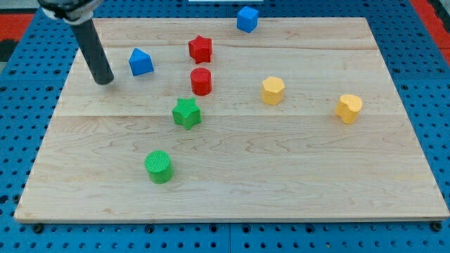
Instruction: Push blue traingle closer to red star
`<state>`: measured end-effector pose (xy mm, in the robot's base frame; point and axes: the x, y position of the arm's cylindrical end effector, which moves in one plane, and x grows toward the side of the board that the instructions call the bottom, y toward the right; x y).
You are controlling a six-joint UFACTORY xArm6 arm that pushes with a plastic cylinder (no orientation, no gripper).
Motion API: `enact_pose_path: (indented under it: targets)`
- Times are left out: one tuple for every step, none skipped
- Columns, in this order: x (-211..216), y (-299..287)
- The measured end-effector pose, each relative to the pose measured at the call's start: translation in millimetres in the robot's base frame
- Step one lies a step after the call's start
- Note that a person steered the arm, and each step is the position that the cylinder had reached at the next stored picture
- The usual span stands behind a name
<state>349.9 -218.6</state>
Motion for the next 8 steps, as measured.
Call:
enact_pose_path:
  targets:
    - [-18.6, 43.8]
    - [-22.2, 91.2]
    - [-26.2, 78.4]
    - [-40.8, 78.4]
    - [-54.7, 78.4]
    - [-60.2, 78.3]
    - [-61.3, 97.8]
    - [-50.7, 99.9]
